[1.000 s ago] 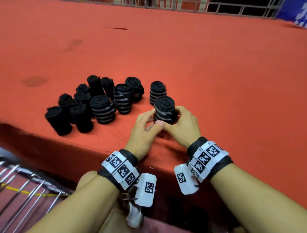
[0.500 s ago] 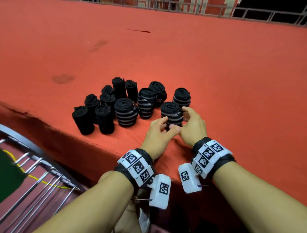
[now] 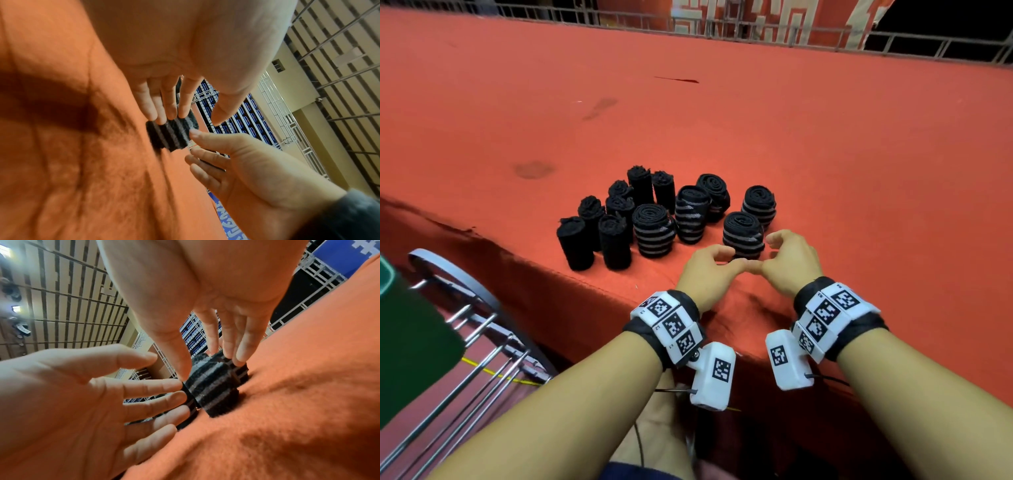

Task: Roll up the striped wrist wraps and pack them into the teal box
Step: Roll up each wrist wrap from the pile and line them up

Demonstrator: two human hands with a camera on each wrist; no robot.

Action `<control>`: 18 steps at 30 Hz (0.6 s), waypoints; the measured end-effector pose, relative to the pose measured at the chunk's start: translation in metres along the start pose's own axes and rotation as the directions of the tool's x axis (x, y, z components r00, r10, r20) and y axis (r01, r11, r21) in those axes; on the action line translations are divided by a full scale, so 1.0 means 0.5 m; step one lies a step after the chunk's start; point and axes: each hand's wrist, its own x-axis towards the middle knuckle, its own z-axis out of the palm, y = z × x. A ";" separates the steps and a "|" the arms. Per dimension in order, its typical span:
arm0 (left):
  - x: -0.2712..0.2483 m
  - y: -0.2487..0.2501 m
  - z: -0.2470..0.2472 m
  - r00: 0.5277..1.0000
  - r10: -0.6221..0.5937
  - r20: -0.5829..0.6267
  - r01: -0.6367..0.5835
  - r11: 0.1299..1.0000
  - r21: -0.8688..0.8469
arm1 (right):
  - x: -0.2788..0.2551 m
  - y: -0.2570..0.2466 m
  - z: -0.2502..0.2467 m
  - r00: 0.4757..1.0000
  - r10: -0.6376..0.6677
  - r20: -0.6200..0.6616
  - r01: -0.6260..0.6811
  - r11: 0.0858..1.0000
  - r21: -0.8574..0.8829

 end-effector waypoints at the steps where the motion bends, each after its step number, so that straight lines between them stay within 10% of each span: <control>1: -0.007 0.002 -0.007 1.000 0.003 -0.008 -0.003 0.999 0.041 | -0.011 -0.002 -0.006 1.000 -0.009 0.001 0.009 1.000 -0.010; 18: 0.047 0.095 0.012 0.970 0.035 0.240 -0.141 0.886 0.443 | 0.018 -0.004 -0.085 0.989 -0.061 0.135 0.069 0.996 -0.054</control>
